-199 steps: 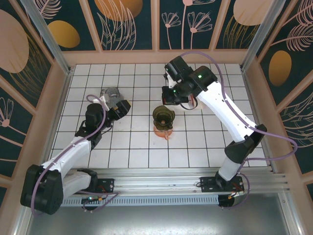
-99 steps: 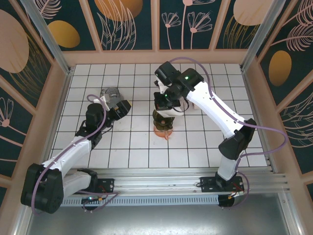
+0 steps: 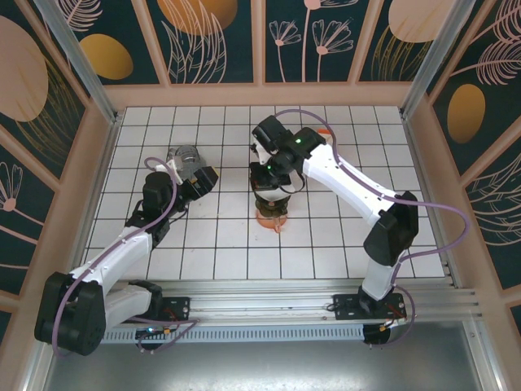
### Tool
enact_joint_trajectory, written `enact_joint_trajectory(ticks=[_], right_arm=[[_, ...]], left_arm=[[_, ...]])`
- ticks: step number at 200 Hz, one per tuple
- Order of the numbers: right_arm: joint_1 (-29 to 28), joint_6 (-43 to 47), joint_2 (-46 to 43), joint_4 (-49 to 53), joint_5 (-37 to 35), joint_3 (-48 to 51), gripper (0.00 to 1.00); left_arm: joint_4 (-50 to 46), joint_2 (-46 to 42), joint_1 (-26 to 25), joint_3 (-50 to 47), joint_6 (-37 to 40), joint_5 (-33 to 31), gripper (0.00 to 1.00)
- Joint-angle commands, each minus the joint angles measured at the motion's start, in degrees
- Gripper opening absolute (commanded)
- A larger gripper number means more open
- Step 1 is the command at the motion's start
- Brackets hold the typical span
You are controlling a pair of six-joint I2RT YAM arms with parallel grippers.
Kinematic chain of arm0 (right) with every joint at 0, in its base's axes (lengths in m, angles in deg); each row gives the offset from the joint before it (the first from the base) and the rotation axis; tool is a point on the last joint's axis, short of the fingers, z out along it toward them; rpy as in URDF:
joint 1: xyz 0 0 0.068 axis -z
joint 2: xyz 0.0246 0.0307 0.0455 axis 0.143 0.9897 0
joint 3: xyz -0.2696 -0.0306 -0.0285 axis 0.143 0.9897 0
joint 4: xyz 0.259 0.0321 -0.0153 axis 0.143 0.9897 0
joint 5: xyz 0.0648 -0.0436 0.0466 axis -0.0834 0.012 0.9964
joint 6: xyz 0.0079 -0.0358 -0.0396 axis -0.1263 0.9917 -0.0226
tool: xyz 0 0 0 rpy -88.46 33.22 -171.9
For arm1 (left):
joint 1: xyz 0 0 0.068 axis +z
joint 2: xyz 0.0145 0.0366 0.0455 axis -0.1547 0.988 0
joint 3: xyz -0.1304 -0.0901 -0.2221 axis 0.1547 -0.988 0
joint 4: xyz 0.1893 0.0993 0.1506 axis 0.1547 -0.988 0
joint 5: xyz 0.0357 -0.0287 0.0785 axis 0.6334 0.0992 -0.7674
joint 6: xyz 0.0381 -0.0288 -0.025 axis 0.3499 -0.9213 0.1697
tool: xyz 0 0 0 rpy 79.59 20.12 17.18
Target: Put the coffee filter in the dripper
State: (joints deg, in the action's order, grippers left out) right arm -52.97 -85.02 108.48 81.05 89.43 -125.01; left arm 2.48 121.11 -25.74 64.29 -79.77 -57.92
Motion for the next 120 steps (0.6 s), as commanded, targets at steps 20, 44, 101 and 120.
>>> enact_joint_trajectory(ticks=[20,44,101,120], right_arm=[[-0.4,-0.6,-1.2,-2.4,-0.4,1.4,0.31],[-0.4,-0.9,-2.7,-4.3,-1.2,2.0,0.40],[-0.3,-1.2,-6.7,-8.1,-4.4,0.7,0.46],[0.0,-1.1,-10.1,-10.4,-7.3,2.6,0.47]], left_arm=[[0.4,-1.3,-0.2,0.7,1.5,0.8,0.96],[0.6,-1.2,-0.3,0.8,1.4,1.2,0.96],[0.4,-1.2,-1.4,2.1,2.1,1.6,0.95],[-2.4,-0.8,-5.2,5.0,5.1,-1.6,0.97]])
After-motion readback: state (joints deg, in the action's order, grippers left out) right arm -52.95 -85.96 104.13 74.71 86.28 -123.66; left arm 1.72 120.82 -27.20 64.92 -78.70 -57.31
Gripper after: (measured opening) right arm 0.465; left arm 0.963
